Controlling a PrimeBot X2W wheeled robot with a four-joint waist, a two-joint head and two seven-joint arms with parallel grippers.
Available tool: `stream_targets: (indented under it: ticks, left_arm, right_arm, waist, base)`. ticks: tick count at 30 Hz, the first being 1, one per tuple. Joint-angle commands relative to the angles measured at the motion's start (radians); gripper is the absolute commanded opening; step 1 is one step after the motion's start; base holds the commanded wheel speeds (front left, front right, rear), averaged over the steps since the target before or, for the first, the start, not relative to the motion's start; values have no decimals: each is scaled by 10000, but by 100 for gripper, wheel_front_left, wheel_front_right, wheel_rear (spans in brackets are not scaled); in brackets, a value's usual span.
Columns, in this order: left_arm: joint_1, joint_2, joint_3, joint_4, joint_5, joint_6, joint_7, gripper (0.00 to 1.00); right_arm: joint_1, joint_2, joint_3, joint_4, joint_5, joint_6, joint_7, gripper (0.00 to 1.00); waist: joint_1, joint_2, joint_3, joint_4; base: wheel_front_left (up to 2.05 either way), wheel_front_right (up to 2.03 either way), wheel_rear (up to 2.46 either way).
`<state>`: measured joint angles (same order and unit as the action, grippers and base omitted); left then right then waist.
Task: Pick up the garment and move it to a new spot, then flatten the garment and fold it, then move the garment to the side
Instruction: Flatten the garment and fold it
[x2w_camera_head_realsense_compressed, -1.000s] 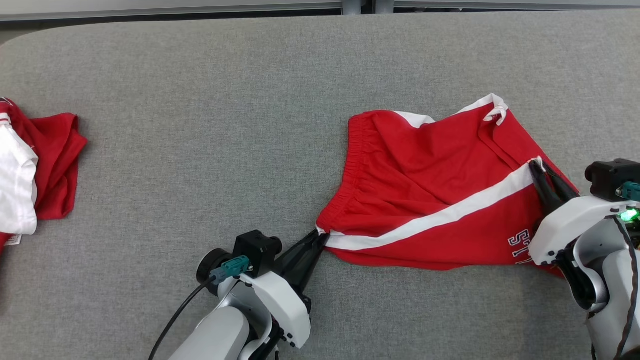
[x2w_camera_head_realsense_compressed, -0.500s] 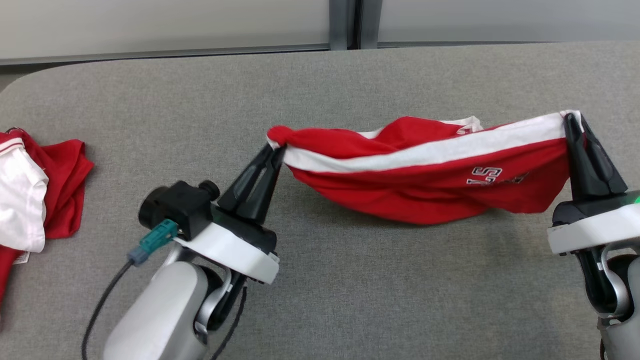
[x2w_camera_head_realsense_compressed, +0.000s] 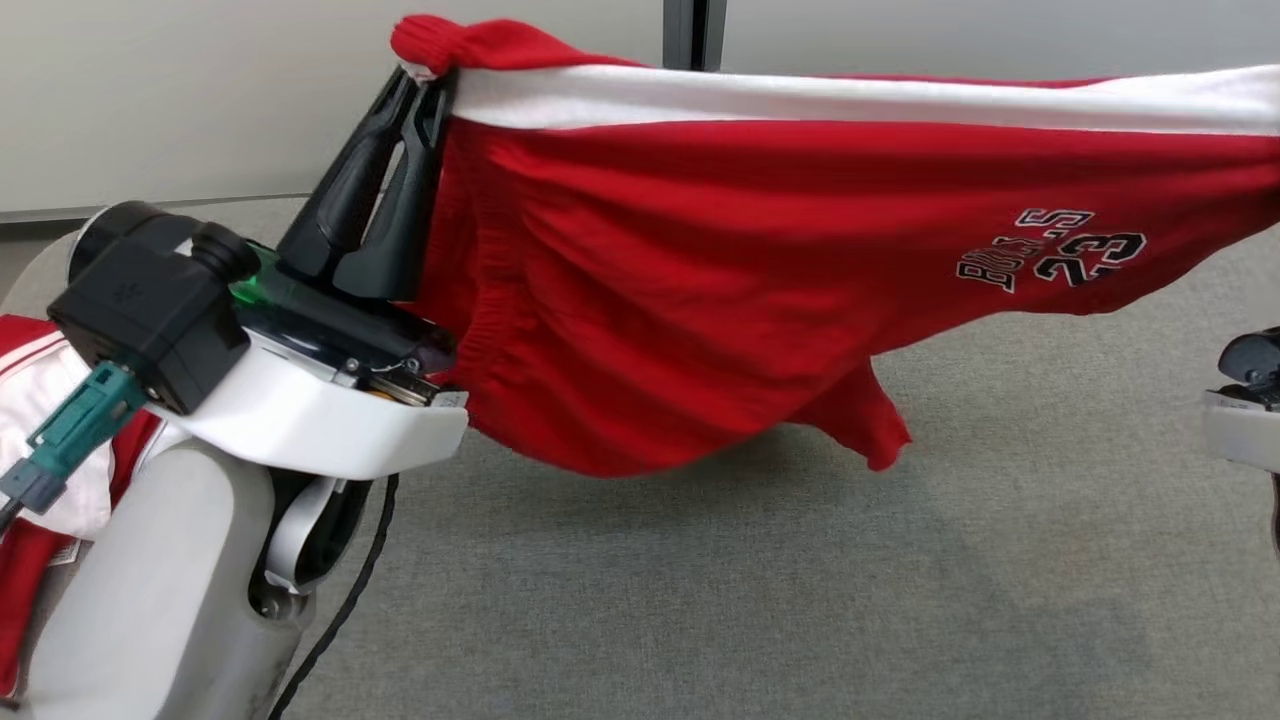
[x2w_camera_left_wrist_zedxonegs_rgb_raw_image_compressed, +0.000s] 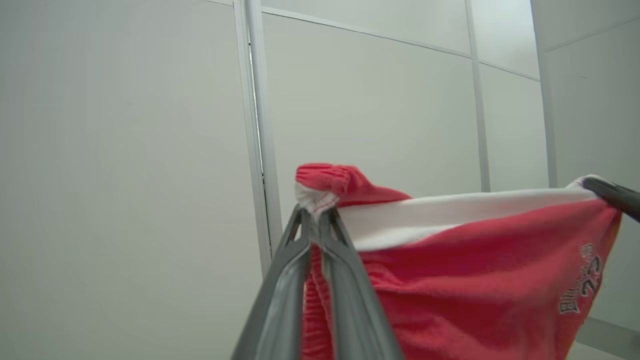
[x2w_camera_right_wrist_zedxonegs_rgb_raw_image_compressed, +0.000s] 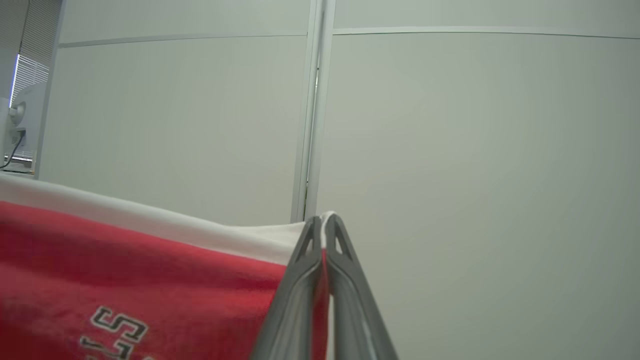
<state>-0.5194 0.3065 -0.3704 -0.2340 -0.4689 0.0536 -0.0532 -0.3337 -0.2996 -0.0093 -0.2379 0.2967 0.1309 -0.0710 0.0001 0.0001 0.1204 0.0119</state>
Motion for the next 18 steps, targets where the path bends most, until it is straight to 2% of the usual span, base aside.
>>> stream_targets:
  ticks: [1, 5, 10, 14, 18]
  left_arm:
    - [-129, 86, 62, -73, -12, 66, 77, 0]
    - [-399, 207, 125, -409, 40, 127, 341, 0]
    - [-1222, 39, 197, -331, -108, 8, 408, 0]
    - [-2644, -114, 352, 624, -231, -332, 300, 0]
    - [-4454, -425, 455, 2366, -327, -721, -38, 0]
  right_arm:
    - [-100, 10, -20, -16, -24, -3, 71, 0]
    - [-401, 95, -156, 35, 14, -3, 181, 0]
    - [-1394, 153, -90, 363, 220, -3, 257, 0]
    - [-3075, 3, 220, 1139, 434, -3, 326, 0]
    - [-5259, -156, 735, 2505, 665, -3, 124, 0]
  waist:
    - [-1, -1, 12, -6]
    - [-1, -1, 216, -42]
    - [-1, -1, 873, -17]
    - [-1, -1, 1606, -38]
    - [-1, -1, 2286, -68]
  base:
    - [0, 0, 0]
    - [0, 0, 0]
    - [0, 0, 0]
    - [0, 0, 0]
    - [0, 0, 0]
